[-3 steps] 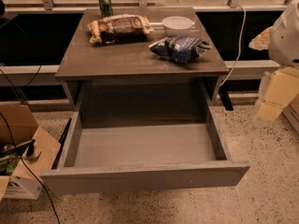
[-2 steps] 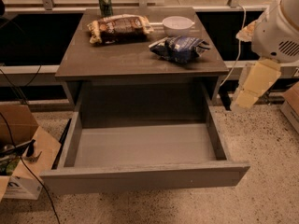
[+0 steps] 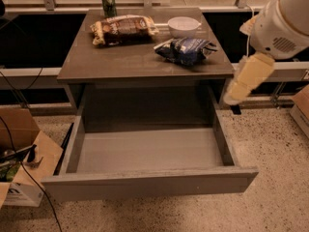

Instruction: Place blue chip bag into top drawer

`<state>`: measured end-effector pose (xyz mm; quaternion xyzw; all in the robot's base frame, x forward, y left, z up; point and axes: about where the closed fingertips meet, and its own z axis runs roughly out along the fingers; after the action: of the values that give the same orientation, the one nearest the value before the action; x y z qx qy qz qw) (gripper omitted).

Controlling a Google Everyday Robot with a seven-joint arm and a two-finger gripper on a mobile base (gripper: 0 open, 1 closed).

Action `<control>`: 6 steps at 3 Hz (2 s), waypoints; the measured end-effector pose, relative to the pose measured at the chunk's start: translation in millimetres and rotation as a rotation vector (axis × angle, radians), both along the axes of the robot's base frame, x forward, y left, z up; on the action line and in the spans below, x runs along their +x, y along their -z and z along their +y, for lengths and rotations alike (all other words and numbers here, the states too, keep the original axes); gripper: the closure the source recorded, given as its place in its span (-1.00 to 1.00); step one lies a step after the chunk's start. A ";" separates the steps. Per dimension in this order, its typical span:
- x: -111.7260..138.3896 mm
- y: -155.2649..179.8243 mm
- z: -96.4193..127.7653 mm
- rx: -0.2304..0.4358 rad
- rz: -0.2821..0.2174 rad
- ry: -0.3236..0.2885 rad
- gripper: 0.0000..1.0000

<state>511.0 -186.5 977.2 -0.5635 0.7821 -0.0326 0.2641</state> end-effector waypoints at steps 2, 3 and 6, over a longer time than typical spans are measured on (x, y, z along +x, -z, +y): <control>125.8 -4.2 3.7 0.198 -0.179 0.124 -1.00; 170.6 9.7 15.8 0.249 -0.170 0.125 -1.00; 272.7 128.2 4.2 0.309 -0.009 0.239 -1.00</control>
Offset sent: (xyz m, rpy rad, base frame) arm 0.1852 -0.0039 0.0067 0.2976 -0.2558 -0.1783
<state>783.7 -182.3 849.0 -0.4193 0.8378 0.0542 0.3454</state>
